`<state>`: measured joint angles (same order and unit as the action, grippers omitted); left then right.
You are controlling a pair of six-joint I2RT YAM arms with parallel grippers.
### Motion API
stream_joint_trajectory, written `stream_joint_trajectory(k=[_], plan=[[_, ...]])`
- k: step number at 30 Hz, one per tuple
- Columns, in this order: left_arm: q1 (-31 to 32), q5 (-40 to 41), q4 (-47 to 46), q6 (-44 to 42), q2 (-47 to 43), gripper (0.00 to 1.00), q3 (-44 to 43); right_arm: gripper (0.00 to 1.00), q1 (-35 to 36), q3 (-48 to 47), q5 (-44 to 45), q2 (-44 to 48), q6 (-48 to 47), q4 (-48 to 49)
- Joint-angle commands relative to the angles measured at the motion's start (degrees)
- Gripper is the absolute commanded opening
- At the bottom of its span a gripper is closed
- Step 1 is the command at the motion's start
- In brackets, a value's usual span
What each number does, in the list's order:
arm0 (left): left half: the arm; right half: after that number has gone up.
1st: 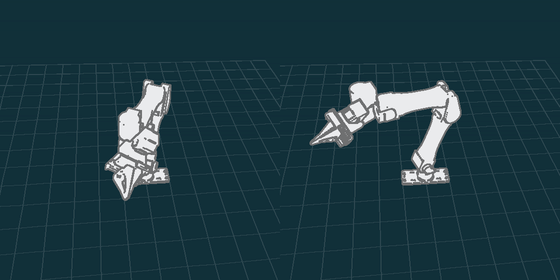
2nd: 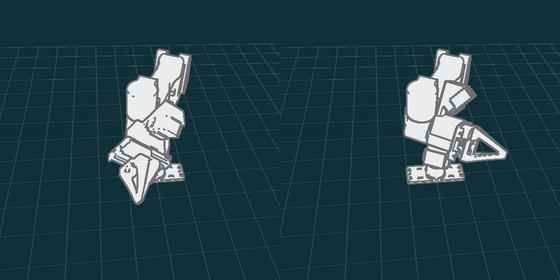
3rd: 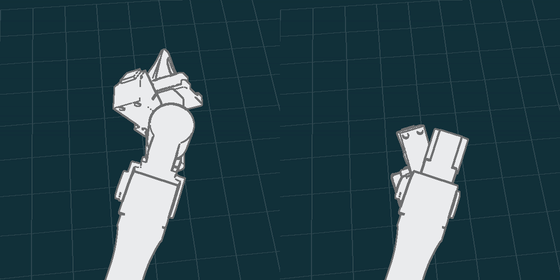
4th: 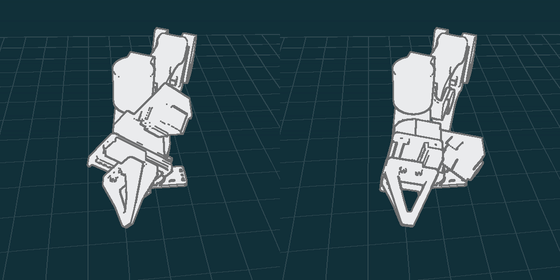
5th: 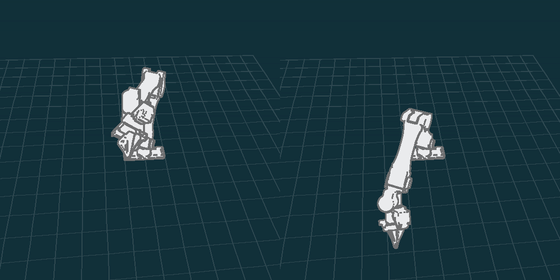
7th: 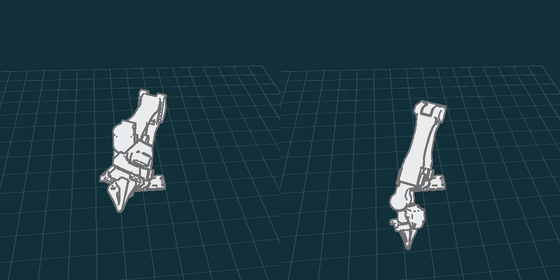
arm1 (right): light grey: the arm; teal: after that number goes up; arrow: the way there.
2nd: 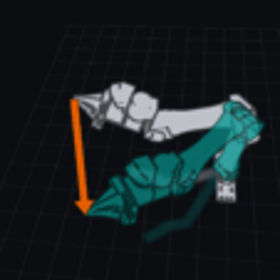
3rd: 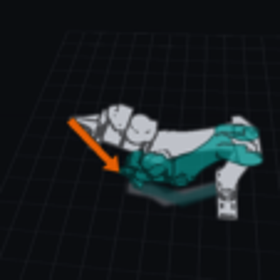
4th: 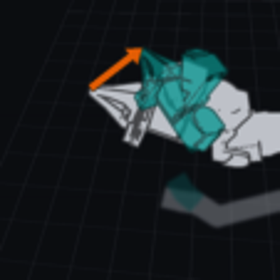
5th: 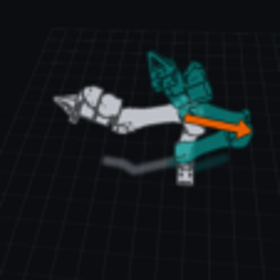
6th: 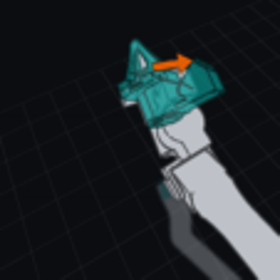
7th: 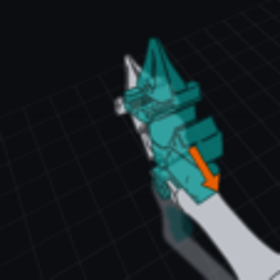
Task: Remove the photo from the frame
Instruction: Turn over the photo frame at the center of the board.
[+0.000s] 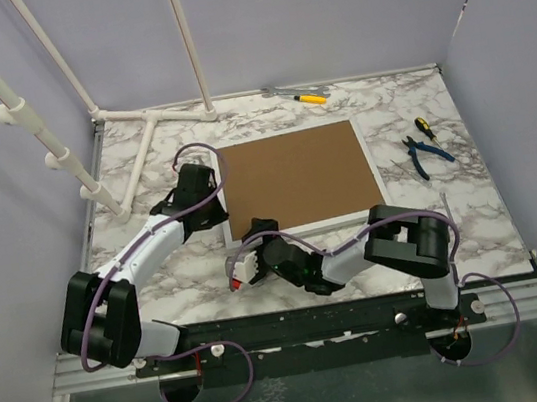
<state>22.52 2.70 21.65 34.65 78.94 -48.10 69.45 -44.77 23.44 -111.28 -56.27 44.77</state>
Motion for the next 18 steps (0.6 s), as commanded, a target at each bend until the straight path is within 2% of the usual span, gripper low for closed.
stream_joint_trajectory(k=[1,4,7,10,12,18], plan=[[0.0,-2.7,-2.3,0.8,-2.6,0.00,-3.0,0.81,0.4,0.6,3.5,-4.1,-1.5,-0.4],[0.0,-2.7,-2.0,0.7,-2.3,0.00,-3.3,0.66,0.4,0.5,4.3,-4.5,-1.9,0.5],[-0.1,-2.6,-2.0,0.6,-2.1,0.00,-3.3,0.58,0.4,0.7,4.4,-4.6,-1.9,1.1],[-0.2,-2.7,-1.9,0.5,-2.2,0.00,-3.0,0.32,0.4,0.9,4.7,-4.7,-1.9,1.6],[-0.3,-2.3,-1.9,0.4,-2.7,0.00,-2.8,0.19,0.5,1.3,5.0,-4.5,-2.1,2.4],[-1.8,-1.5,-0.8,0.4,-5.9,0.06,-1.7,0.11,0.5,2.5,5.0,-3.0,-2.1,4.8]])
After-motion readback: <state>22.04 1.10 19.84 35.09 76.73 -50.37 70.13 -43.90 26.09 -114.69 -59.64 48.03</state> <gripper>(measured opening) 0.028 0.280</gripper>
